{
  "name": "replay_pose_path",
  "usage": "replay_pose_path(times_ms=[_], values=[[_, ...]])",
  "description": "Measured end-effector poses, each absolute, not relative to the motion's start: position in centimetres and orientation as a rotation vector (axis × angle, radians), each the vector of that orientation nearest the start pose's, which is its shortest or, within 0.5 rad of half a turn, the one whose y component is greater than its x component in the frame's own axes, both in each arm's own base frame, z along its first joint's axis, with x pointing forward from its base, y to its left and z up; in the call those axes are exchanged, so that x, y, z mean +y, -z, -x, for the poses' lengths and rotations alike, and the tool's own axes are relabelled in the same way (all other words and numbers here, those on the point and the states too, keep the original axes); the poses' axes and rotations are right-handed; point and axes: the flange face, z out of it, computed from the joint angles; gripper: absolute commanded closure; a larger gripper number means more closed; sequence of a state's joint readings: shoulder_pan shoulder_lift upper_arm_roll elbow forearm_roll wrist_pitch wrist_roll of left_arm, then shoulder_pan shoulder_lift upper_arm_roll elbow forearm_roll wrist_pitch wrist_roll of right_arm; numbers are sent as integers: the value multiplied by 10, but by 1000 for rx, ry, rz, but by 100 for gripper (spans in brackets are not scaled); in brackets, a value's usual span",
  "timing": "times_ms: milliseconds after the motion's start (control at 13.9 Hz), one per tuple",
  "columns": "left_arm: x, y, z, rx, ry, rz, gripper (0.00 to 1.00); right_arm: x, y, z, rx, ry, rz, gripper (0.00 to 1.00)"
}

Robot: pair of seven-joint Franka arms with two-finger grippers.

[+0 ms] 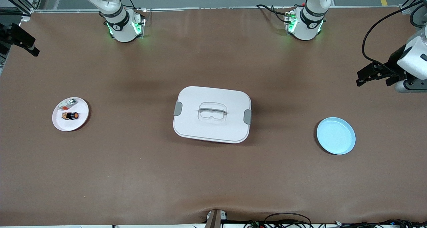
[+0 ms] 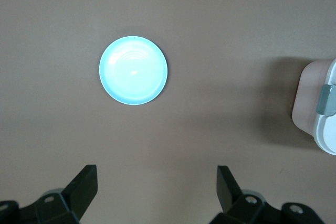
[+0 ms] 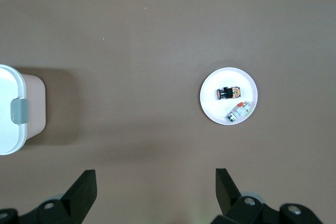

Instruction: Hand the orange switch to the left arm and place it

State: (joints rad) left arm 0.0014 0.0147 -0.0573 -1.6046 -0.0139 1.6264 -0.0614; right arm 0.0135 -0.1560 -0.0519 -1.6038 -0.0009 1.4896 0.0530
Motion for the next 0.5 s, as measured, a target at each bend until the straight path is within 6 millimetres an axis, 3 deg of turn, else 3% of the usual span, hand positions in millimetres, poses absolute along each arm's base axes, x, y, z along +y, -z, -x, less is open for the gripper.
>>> replay_pose_path(times_ms=[216, 503], values=[[-28, -600, -565, -22, -4, 3157, 0, -25, -665, -510, 153, 15, 3132, 0], [-28, -597, -567, -22, -14, 3157, 0, -41, -663, -513, 138, 15, 3133, 0]])
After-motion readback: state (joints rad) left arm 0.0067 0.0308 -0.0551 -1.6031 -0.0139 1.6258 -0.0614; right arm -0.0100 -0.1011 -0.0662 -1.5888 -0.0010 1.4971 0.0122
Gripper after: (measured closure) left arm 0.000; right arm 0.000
